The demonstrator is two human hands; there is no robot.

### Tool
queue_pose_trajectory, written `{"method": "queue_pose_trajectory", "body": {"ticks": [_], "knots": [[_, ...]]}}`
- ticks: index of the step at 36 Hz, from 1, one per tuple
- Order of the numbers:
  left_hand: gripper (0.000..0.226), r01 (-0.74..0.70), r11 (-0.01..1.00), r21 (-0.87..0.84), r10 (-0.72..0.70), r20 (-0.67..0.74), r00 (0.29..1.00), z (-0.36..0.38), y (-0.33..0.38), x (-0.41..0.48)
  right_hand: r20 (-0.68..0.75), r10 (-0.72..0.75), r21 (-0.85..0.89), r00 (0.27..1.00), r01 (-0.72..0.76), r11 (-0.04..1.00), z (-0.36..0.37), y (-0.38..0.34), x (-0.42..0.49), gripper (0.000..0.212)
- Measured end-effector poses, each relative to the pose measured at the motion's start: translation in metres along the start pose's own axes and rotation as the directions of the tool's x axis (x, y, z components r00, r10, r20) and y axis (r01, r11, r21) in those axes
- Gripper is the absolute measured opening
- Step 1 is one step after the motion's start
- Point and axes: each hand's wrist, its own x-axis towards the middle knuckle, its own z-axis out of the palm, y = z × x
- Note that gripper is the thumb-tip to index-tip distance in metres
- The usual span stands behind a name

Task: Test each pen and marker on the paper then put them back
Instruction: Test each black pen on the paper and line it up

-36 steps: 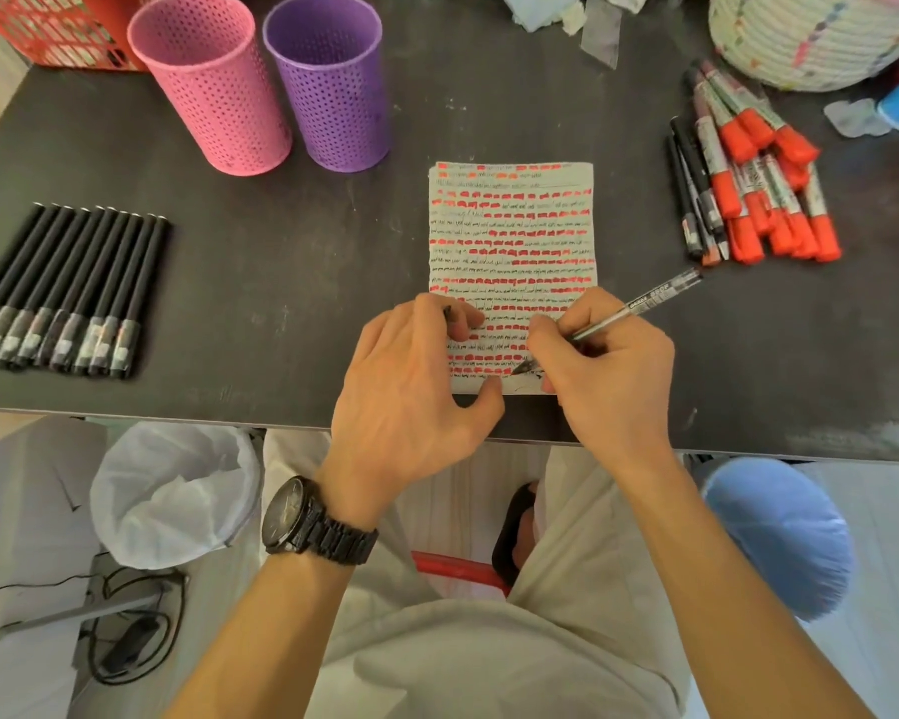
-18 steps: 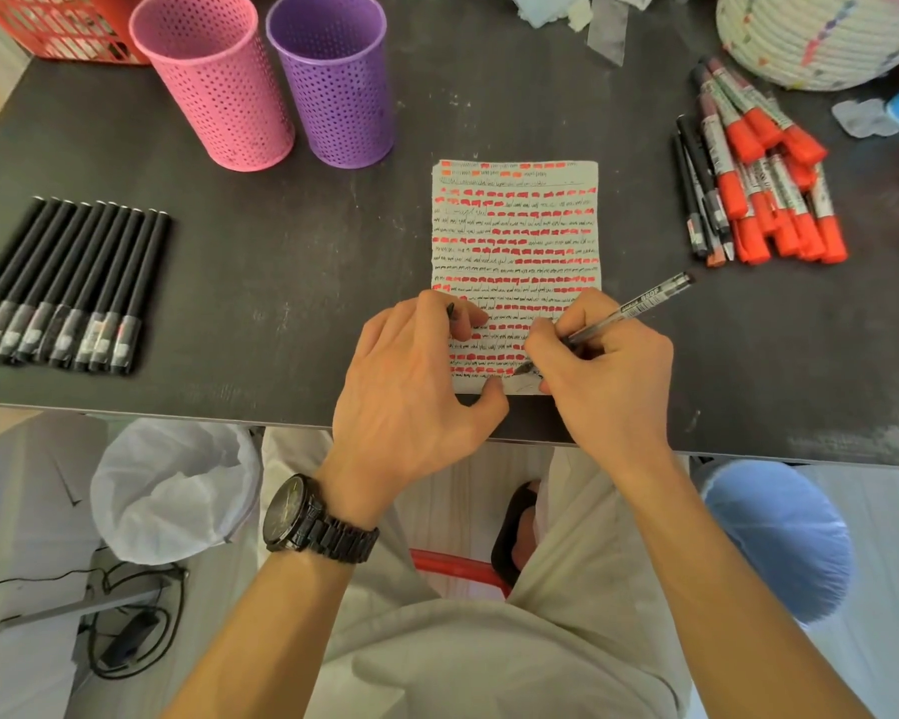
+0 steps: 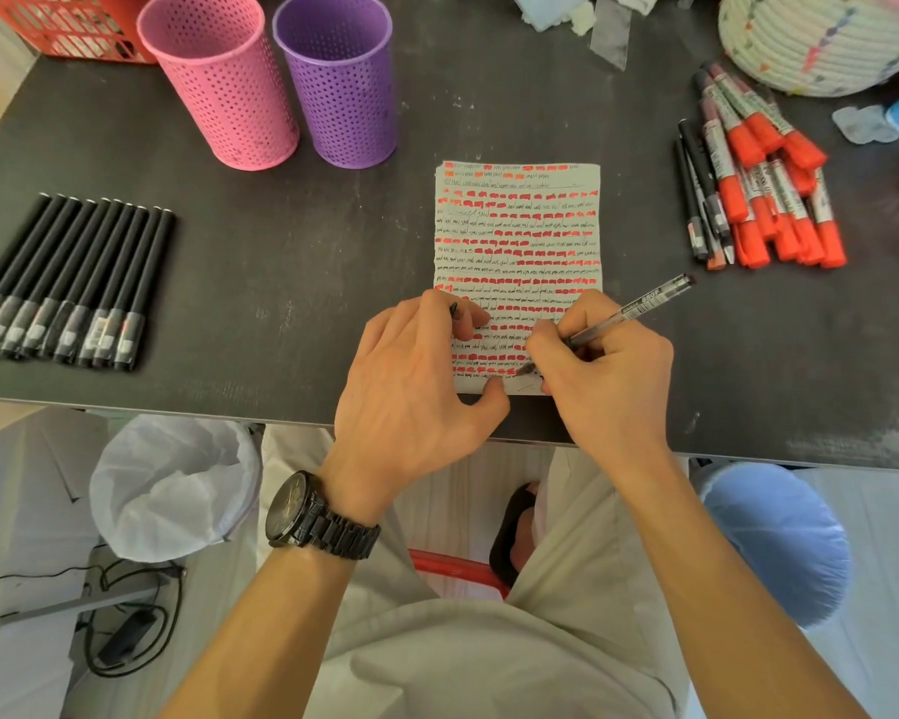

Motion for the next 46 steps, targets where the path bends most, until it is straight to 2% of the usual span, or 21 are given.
{"method": "queue_pose_trajectory", "body": {"ticks": [21, 25, 28, 31, 34, 35, 39, 43, 46], "knots": [[0.043, 0.034, 0.999, -0.027, -0.033, 0.041, 0.999, -0.003, -0.001, 0.001, -0.033, -0.026, -0.007, 0.999, 0.026, 1.0, 0.0, 0.003, 0.0, 0.024], [0.042, 0.052, 0.998, -0.047, -0.049, 0.064, 0.997, -0.004, -0.001, 0.003, -0.094, 0.064, 0.139, 0.994, -0.05, 0.989, -0.005, -0.001, 0.004, 0.029], [0.034, 0.131, 0.967, -0.217, -0.112, 0.099, 0.989, -0.009, -0.001, 0.004, -0.105, 0.108, 0.266, 0.989, -0.077, 0.961, -0.008, -0.005, 0.006, 0.028], [0.012, 0.254, 0.856, -0.45, -0.222, 0.123, 0.967, -0.016, -0.003, 0.004, -0.065, 0.086, 0.288, 0.994, -0.063, 0.955, -0.009, -0.005, 0.005, 0.021], [0.022, 0.334, 0.738, -0.586, -0.295, 0.165, 0.941, -0.021, -0.005, 0.004, -0.009, 0.083, 0.372, 0.997, -0.073, 0.925, -0.011, -0.003, 0.006, 0.018], [0.027, 0.34, 0.731, -0.591, -0.299, 0.17, 0.939, -0.022, -0.005, 0.004, 0.016, 0.086, 0.42, 0.996, -0.085, 0.904, -0.012, -0.003, 0.006, 0.019], [0.033, 0.275, 0.828, -0.489, -0.239, 0.136, 0.961, -0.021, -0.008, 0.003, 0.105, 0.059, 0.561, 0.993, -0.109, 0.82, -0.016, 0.001, 0.007, 0.018], [0.043, 0.276, 0.883, -0.38, -0.224, 0.176, 0.959, -0.013, -0.011, 0.005, 0.116, 0.065, 0.518, 0.991, -0.116, 0.847, -0.018, 0.001, 0.007, 0.009], [0.03, 0.261, 0.889, -0.377, -0.215, 0.161, 0.963, -0.011, -0.01, 0.006, 0.108, 0.061, 0.481, 0.992, -0.106, 0.87, -0.019, 0.002, 0.006, 0.01]]}}
